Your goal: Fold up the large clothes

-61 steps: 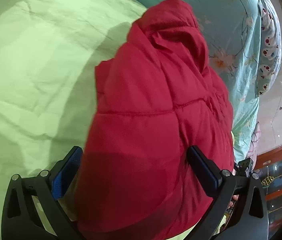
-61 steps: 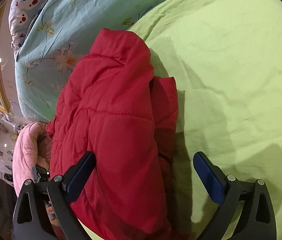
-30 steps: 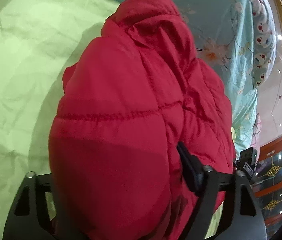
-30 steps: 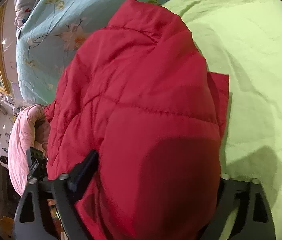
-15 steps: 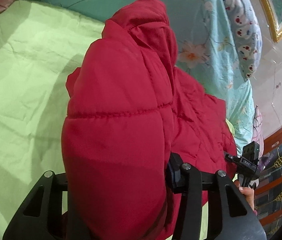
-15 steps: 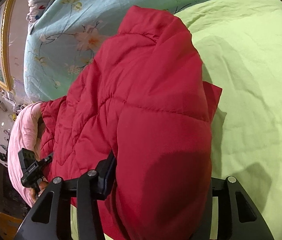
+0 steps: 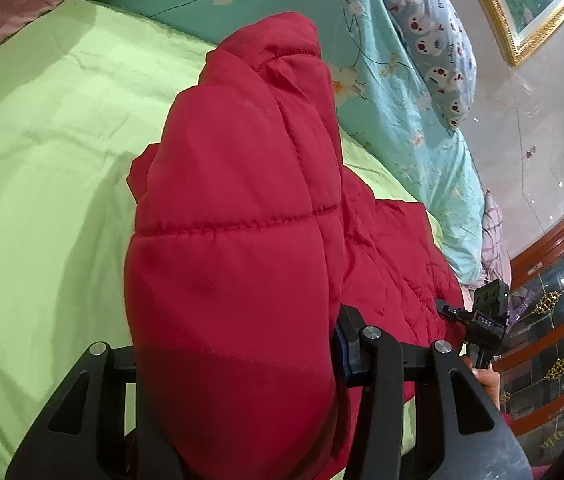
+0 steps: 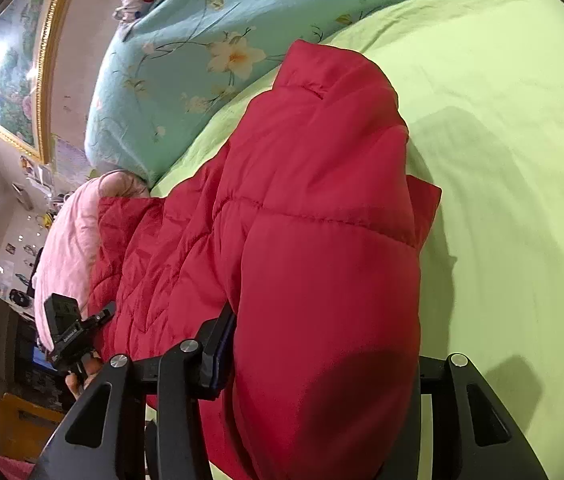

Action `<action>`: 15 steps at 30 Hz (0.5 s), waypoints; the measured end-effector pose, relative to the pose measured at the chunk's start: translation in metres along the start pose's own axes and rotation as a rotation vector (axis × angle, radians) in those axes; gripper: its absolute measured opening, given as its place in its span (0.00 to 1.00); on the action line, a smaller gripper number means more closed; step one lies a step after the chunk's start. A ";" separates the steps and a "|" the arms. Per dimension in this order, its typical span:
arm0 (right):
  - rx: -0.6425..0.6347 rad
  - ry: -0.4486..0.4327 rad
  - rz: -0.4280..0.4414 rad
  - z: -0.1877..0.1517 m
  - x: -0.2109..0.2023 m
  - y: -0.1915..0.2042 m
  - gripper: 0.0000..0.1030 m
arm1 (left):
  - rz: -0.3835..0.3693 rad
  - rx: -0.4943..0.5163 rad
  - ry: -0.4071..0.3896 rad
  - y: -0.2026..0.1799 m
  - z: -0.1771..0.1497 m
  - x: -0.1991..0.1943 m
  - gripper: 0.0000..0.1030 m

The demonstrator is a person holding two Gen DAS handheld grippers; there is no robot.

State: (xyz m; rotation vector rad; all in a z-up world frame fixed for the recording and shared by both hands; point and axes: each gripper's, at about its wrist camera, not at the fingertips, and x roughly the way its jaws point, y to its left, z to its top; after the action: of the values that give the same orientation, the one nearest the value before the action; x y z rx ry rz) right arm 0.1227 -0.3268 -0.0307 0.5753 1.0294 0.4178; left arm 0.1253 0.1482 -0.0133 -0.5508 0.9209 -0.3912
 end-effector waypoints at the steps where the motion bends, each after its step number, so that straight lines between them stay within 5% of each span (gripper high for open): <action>1: 0.001 -0.002 0.003 -0.007 -0.004 0.001 0.46 | -0.002 0.000 0.000 0.000 -0.005 -0.005 0.44; 7: 0.009 -0.016 0.013 -0.036 -0.018 0.005 0.46 | -0.015 0.003 0.003 -0.004 -0.016 -0.010 0.44; 15: 0.024 -0.032 0.009 -0.035 -0.010 0.000 0.46 | 0.000 -0.061 0.052 0.028 -0.015 0.014 0.47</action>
State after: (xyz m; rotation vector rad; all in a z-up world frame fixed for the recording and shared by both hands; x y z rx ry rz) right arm 0.0869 -0.3239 -0.0383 0.6067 1.0024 0.4033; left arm 0.1233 0.1583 -0.0461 -0.5987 0.9852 -0.3797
